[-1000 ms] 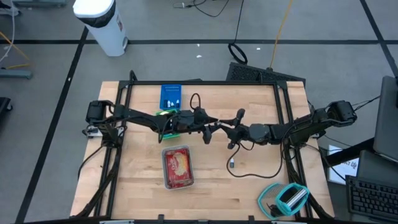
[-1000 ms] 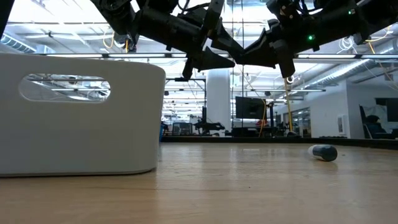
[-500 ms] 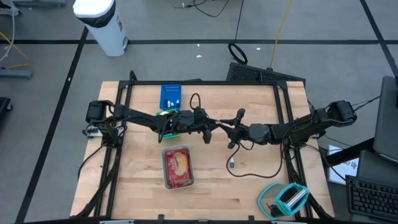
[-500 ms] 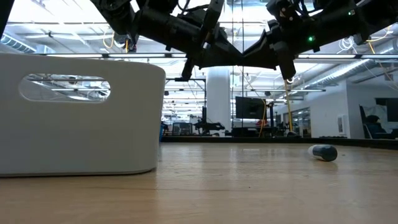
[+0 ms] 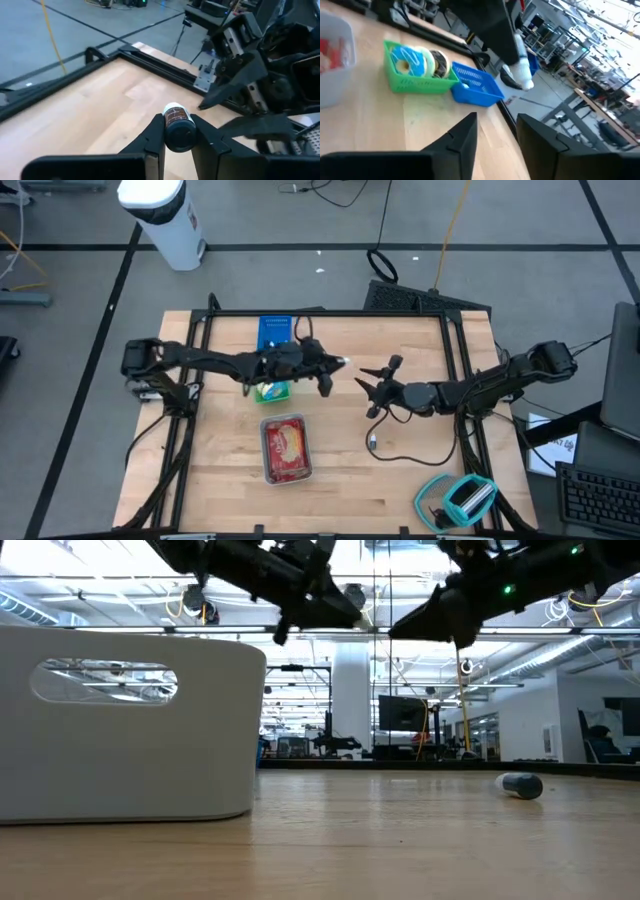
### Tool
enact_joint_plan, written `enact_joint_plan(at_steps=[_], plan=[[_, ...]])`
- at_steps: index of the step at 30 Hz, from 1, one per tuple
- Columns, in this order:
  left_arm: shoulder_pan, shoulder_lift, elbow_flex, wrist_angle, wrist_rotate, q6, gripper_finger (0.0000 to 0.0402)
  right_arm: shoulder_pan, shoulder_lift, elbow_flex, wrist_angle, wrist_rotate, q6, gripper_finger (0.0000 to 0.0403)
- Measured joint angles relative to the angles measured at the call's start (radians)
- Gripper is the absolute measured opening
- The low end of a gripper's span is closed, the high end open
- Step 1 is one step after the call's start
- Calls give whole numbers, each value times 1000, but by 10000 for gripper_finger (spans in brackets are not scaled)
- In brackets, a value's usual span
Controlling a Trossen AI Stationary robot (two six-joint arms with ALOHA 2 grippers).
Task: Pick & Place Food Item
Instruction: Put the brown food coloring bottle into the blue bin
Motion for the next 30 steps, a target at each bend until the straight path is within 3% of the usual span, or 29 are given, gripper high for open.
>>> enact_joint_plan(at_steps=[6, 14, 19, 26, 30], plan=[[34, -147, -79, -54, -54, 26, 62, 9, -58, 0, -80, -4, 48, 156], [109, -356, -395, 36, -276, -22, 59, 5, -115, 0, -194, -5, 145, 160], [176, -405, -552, 79, -387, -87, 59, 3, -113, 0, -193, -6, 150, 156], [275, -364, -634, 94, -382, -172, 61, -28, -113, 0, -193, -97, 183, 156], [314, -304, -630, 187, -298, -173, 62, -41, -113, 0, -192, -112, 194, 155]])
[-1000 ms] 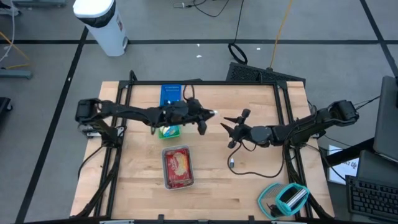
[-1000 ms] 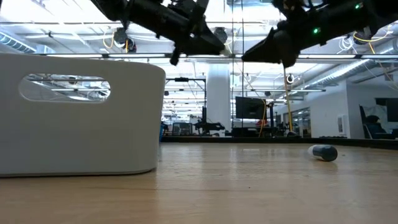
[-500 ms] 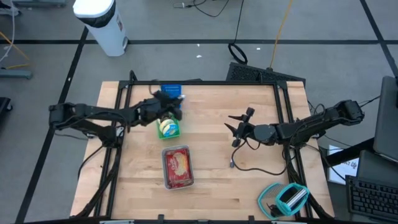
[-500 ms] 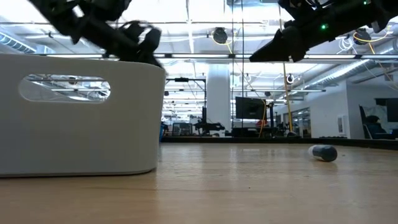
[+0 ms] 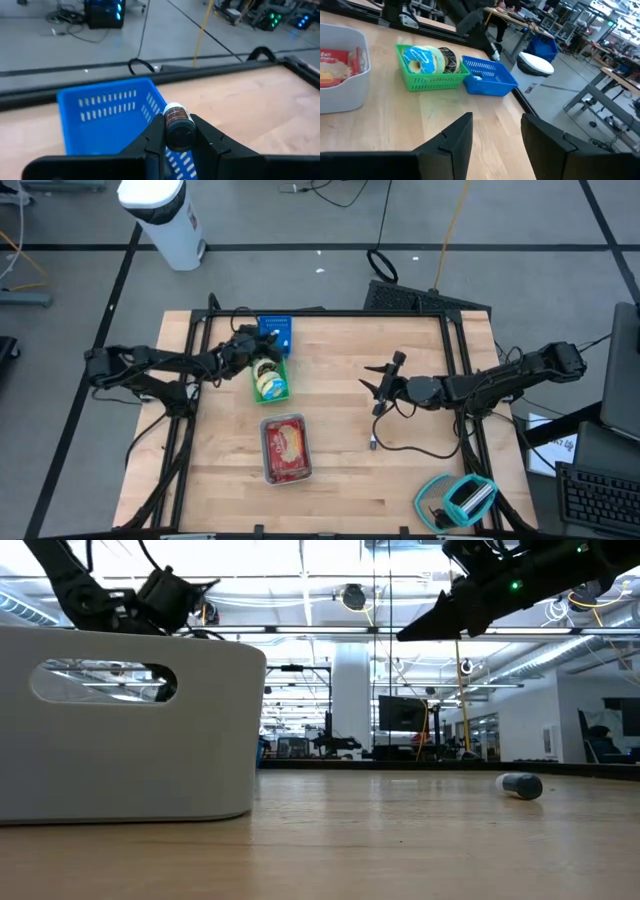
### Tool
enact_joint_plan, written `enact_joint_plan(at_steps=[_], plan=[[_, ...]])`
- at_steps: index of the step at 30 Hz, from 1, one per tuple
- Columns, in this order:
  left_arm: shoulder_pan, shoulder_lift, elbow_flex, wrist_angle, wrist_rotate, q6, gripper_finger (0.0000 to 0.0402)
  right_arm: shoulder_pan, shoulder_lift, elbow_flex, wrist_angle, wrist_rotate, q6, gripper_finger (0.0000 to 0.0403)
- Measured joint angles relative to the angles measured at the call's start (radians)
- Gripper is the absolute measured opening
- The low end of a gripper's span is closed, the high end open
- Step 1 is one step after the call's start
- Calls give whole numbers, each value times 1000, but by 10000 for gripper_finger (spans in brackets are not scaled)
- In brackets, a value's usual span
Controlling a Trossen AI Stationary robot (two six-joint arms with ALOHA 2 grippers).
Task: Pick & Place Food Item
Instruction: Put the brown food coloring bottle into the blue bin, then put the black food coloring bottle into the blue bin
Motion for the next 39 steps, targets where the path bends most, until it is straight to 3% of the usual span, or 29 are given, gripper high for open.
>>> enact_joint_plan(at_steps=[5, 12, 22, 25, 32, 39], plan=[[31, 77, 0, 50, 25, -41, 67, -2, 0, 0, -2, 1, 18, 155], [58, 98, 0, 52, 28, -60, 135, -2, 0, 0, -27, 1, 40, 155], [71, 95, 0, 64, 134, -53, 209, 11, 0, 0, -31, -4, 49, 155], [70, 72, 0, 87, 196, -50, 218, 34, 0, 0, -43, -104, 66, 155], [52, 29, 0, 89, 288, -51, 219, 74, 2, 0, -177, -554, 212, 155], [25, 29, 0, 86, 287, -53, 219, 153, 99, 0, -313, -627, 180, 155]])
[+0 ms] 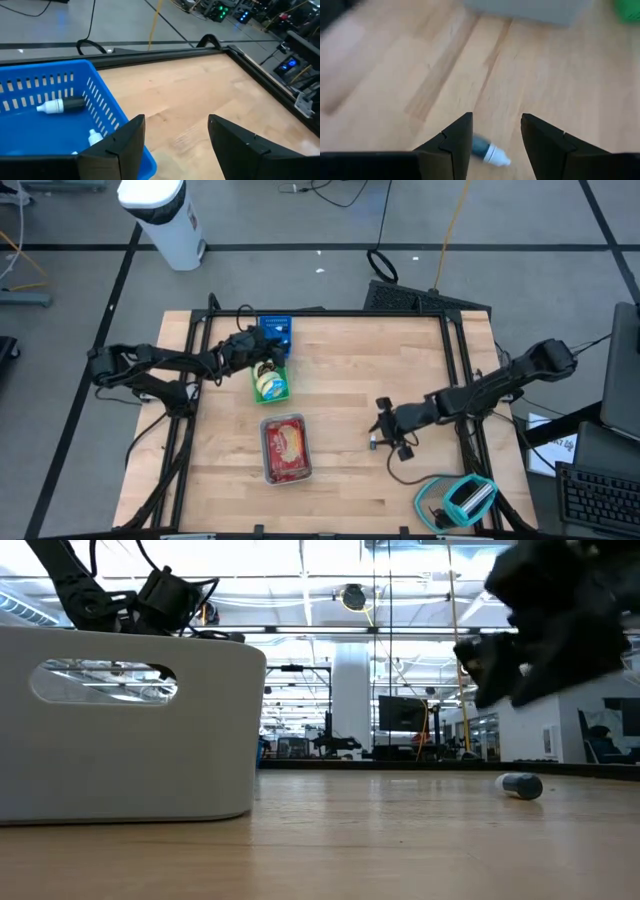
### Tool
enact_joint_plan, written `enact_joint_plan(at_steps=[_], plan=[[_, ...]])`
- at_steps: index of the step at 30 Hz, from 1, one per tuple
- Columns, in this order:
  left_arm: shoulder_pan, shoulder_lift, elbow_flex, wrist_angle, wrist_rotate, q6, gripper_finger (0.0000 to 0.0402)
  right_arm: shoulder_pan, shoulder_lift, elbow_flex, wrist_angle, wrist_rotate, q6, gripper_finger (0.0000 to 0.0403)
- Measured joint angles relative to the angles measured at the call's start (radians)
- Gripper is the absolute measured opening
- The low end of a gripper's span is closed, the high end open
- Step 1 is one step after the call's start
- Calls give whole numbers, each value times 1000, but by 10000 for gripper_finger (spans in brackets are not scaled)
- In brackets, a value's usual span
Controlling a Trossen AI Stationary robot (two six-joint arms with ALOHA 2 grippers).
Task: Pick & Place Food Item
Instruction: Put the black food coloring bottle into the blue bin
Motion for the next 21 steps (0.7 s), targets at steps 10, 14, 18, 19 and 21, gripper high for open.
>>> enact_joint_plan(at_steps=[10, 14, 18, 19, 21], plan=[[-41, 0, 0, 0, -1, -27, 220, 3, 213, 0, 22, 0, -46, 155], [-53, 0, 0, 0, -1, -27, 219, 3, 249, 1, 35, -23, -70, 155], [-58, 0, 0, 0, -7, -27, 220, -3, 264, 1, 73, -24, -39, 155], [-58, 0, 0, 0, -9, -27, 220, -3, 265, 1, 82, -25, -34, 155], [-58, 0, 0, 0, -10, -27, 220, -4, 267, 1, 96, -18, -14, 155]])
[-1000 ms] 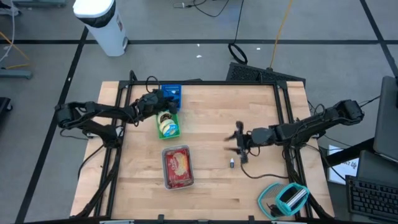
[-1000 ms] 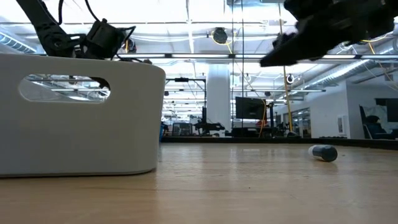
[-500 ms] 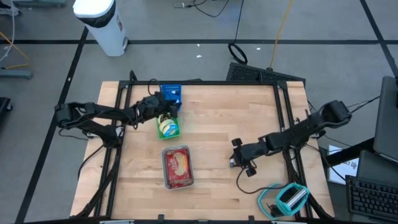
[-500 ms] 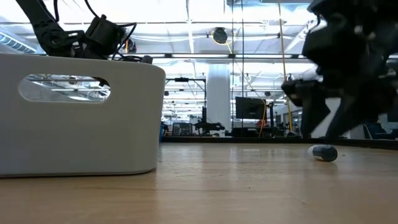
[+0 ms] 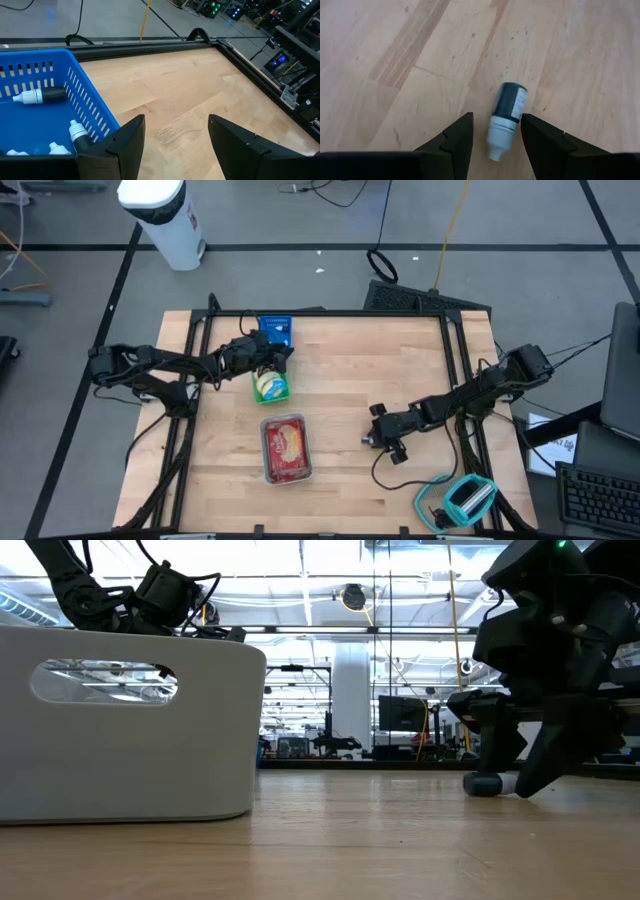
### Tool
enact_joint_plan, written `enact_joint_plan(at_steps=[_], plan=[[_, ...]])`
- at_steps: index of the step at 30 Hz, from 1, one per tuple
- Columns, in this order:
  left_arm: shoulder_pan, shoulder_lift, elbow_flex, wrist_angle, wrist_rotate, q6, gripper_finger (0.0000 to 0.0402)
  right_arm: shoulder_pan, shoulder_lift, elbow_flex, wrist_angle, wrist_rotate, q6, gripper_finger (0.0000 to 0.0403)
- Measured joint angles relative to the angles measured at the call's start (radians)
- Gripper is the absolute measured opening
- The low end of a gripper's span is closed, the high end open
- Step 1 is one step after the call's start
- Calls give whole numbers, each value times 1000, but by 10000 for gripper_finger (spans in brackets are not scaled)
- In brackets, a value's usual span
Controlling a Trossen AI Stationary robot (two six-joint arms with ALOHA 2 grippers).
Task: Pick & Place Food Item
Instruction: Put the black food coloring bottle into the blue bin
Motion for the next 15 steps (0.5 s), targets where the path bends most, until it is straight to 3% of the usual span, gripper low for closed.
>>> enact_joint_plan(at_steps=[6, 15], plan=[[0, 0, 0, 0, 0, 0, 220, -1, 1, 0, -1, 87, 41, 140], [0, 0, 0, 1, 0, -44, 220, -18, 0, 0, 3, 101, 31, 69]])
